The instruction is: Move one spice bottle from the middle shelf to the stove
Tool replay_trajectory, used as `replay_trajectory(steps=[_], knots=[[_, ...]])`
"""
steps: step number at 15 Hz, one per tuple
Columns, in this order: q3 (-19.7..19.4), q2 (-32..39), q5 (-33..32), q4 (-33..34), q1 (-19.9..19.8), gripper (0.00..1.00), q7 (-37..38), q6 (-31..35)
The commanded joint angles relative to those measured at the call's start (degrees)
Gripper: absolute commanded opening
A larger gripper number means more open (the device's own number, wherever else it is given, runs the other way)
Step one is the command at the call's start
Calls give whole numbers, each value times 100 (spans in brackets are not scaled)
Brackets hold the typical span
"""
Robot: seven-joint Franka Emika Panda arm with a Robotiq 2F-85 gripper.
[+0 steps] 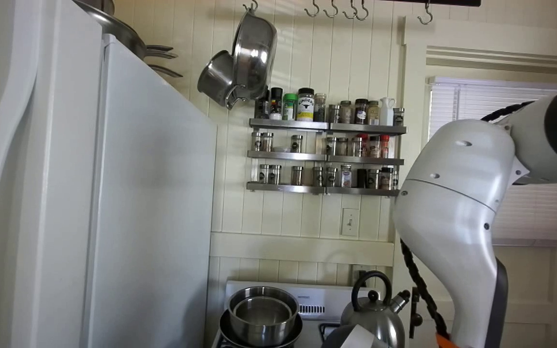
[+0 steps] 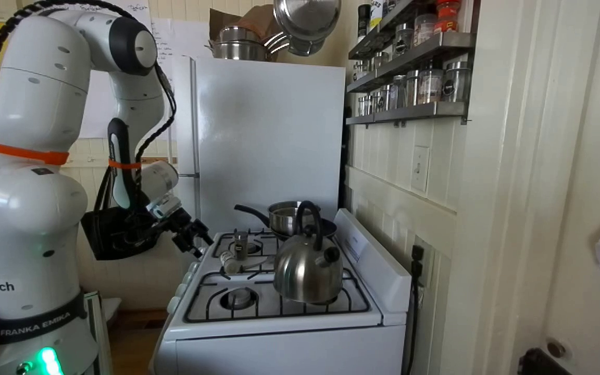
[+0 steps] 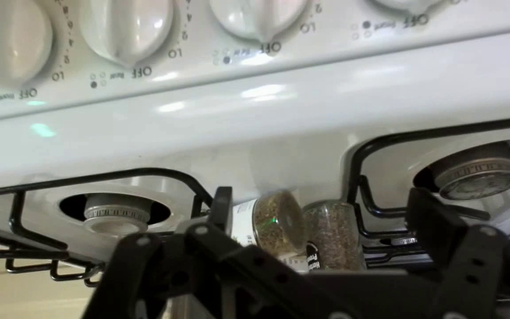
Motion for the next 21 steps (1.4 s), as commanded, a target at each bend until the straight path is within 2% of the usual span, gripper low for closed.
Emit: replay_trajectory(steps=[1, 3, 6, 8, 9, 10, 11, 16, 18, 19, 21], knots=[[205, -1150, 1336, -529, 34, 100, -489, 498], [255, -1802, 2264, -775, 45, 100, -1043, 1041], [127, -2578, 3552, -980, 272, 100, -1928, 1718], [112, -3109, 4469, -1028, 457, 100, -2399, 1476], [-71, -3419, 4916, -1033, 745, 100, -2626, 1293], [-34, -3792, 5358, -1024, 835, 100, -2777, 1008], [160, -4105, 5649, -960, 749, 100, -2830, 738], [481, -5724, 6146, -491, 930, 100, -2821, -679], [766, -6411, 5920, -233, 860, 100, -2789, -1286], [702, -5802, 6087, -277, 691, 100, -2875, -831], [865, -6379, 6109, -163, 682, 100, -2925, -1167]])
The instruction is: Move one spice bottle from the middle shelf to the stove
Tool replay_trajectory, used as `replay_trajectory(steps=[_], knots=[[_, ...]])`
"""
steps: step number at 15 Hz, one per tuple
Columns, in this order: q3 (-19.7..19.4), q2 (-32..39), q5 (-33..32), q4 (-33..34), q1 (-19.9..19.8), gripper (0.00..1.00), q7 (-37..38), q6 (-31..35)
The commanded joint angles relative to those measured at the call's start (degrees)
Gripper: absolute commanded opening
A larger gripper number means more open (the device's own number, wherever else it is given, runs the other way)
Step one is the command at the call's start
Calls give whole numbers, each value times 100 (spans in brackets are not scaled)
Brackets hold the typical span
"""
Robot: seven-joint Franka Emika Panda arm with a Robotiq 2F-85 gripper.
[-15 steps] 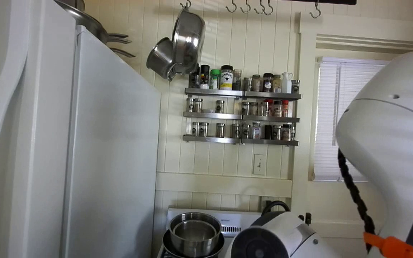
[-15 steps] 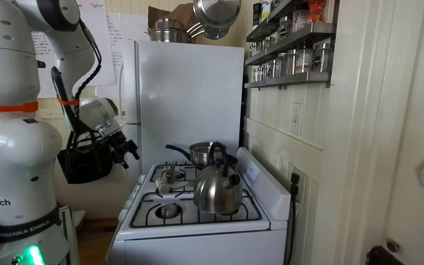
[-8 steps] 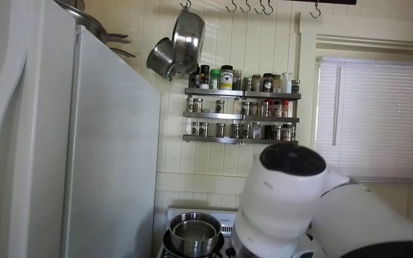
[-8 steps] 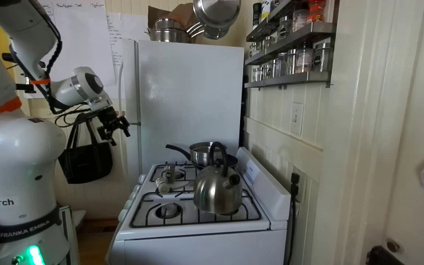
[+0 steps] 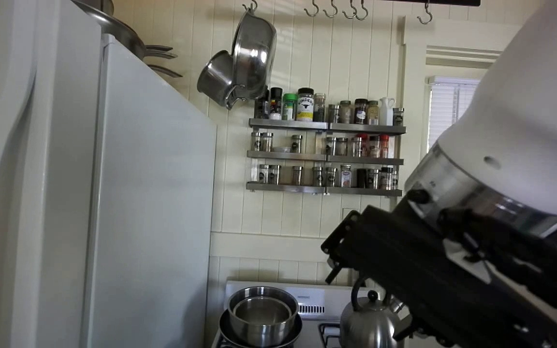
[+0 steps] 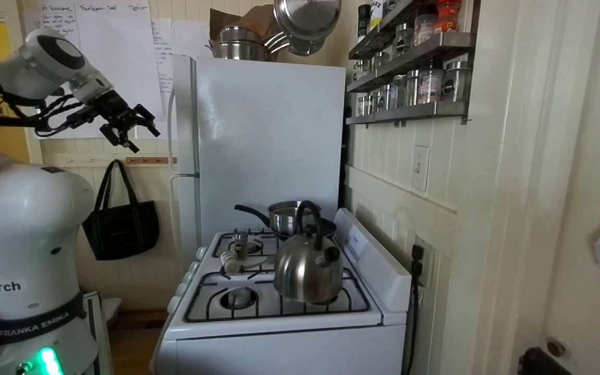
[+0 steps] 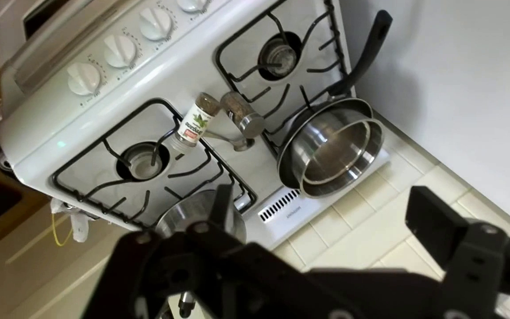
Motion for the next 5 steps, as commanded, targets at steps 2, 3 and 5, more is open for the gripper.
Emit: replay_trajectory(steps=[2, 3, 5], knots=[[228, -322, 235, -39, -260, 100, -220, 14], [225, -319, 233, -54, -266, 100, -221, 14], [223, -289, 228, -66, -289, 100, -217, 12]])
